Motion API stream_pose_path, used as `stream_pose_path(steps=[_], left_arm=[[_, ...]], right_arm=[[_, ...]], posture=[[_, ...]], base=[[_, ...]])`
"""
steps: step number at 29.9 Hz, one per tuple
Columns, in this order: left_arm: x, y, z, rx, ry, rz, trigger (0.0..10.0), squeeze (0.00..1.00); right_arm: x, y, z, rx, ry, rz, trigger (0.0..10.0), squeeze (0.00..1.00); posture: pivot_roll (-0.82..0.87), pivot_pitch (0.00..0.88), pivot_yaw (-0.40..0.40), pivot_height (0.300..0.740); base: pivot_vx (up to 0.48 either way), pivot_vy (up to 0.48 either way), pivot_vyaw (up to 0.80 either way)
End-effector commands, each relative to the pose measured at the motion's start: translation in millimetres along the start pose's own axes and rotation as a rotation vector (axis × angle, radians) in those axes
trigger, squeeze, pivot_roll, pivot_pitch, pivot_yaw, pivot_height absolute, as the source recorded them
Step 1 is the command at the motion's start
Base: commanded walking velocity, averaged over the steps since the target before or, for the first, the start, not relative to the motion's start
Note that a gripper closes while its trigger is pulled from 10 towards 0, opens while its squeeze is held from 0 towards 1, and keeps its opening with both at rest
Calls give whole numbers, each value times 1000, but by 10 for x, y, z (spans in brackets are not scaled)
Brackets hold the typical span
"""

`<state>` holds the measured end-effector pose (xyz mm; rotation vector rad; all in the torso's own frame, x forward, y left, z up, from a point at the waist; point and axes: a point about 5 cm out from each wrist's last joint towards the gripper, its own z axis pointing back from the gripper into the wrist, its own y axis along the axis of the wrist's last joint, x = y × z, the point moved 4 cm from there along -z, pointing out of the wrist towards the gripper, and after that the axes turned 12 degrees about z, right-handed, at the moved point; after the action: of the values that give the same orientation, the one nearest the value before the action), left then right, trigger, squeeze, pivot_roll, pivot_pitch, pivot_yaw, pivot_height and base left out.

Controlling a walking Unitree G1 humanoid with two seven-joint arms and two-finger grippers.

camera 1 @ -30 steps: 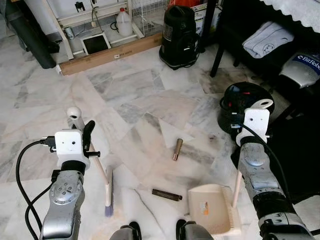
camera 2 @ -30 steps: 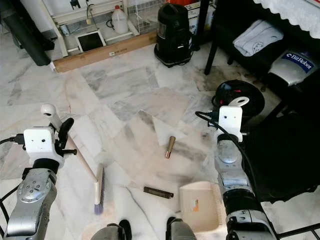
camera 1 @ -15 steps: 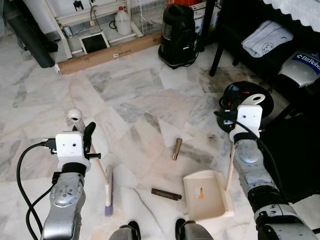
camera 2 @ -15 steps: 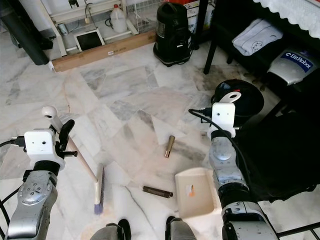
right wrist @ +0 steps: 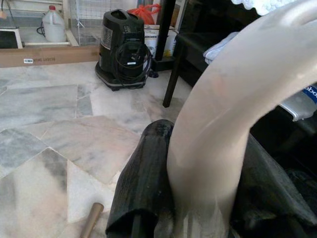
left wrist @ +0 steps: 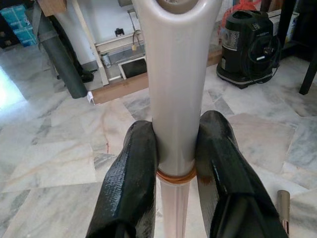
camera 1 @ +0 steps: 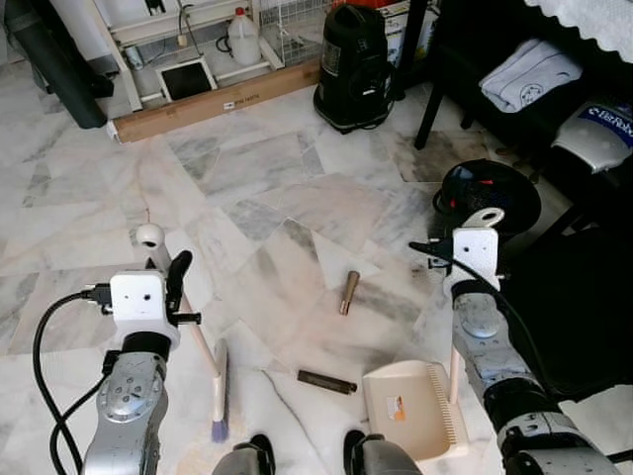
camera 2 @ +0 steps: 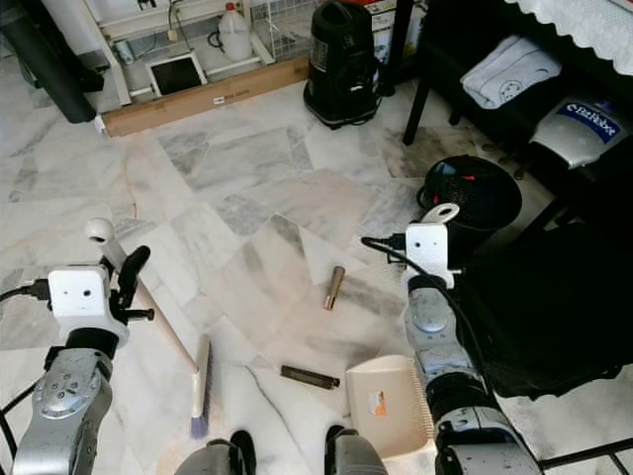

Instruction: Sweep floor

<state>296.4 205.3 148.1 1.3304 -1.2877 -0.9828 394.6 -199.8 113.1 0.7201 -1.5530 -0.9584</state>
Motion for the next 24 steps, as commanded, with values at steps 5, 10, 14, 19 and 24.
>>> stream_pose_path(steps=[5,10,14,19,24], left_arm=[[-13,85,-42,31,5,-3,10000,0],[3,95,-70,40,2,1,10000,0],[9,105,-78,44,0,2,10000,0],[4,123,-82,52,3,3,10000,0],[33,98,-80,41,-9,12,10000,0]], right_arm=[[146,55,-53,33,-53,-27,10000,0],[187,101,-122,4,-97,-127,10000,0],[150,153,-143,19,-81,-102,10000,0],[192,162,-170,15,-92,-97,10000,0],[222,113,-164,4,-101,-73,10000,0]], posture=[[-55,312,2,740],[-60,317,2,740],[-56,325,-3,740],[-57,331,-5,740],[-57,340,-5,740]], base=[[0,0,0],[0,0,0],[0,0,0],[0,0,0],[0,0,0]])
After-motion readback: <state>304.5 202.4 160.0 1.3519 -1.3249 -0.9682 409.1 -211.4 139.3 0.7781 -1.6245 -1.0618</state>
